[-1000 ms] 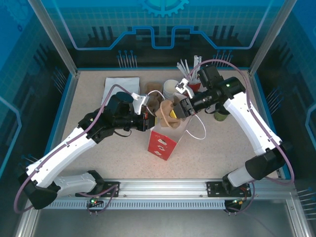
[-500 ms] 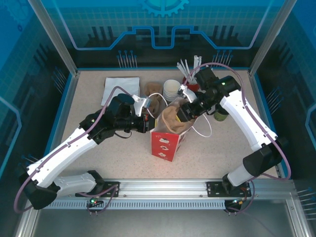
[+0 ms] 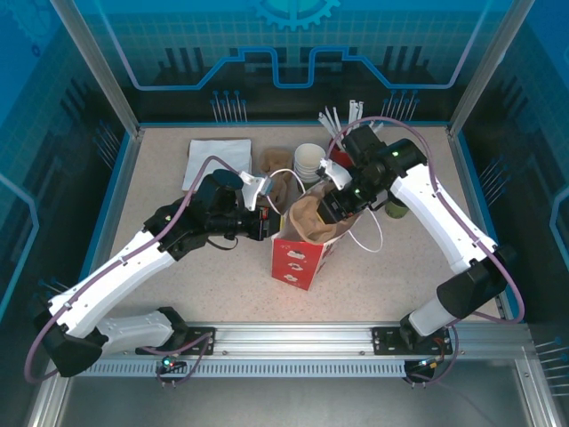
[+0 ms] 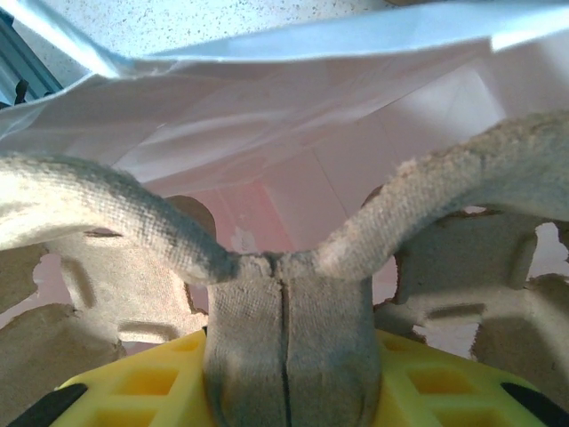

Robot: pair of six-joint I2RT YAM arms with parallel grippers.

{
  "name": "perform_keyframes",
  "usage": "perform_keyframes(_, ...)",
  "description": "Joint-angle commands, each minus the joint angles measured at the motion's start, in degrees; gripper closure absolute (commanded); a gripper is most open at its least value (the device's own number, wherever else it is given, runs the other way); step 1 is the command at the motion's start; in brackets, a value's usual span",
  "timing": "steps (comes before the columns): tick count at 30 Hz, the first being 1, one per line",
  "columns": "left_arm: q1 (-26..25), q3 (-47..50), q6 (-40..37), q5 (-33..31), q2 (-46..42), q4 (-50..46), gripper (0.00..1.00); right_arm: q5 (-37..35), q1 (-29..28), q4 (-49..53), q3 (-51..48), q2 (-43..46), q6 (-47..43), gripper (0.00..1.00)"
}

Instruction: Pack the takeout coffee

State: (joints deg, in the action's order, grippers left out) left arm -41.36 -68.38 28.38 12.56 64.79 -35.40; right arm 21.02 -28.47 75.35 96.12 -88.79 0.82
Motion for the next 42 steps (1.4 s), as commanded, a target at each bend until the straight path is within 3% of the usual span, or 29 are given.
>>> perform_keyframes(1, -0.7, -0.5, -0.3, 1.7, -0.2, 1.2, 1.00, 2.3, 1.2, -0.5, 0.0, 0.4, 3.1, 0.59)
perform_keyframes(14, -1.0, 0.5, 0.2, 0.2, -0.8, 1.1, 1.00, -5.0, 0.5, 0.0, 0.3, 0.4, 2.6, 0.60)
perform_keyframes(26, -1.1, -1.9, 0.1, -1.1, 1.5, 0.9, 1.00, -13.2, -4.9, 3.4, -0.6, 0.9, -4.5, 0.60)
perform_keyframes(42, -1.0, -4.3, 4.5, -2.9, 4.6, 1.8, 1.00, -20.1, -11.2, 1.6, -2.8, 2.3, -6.9, 0.60)
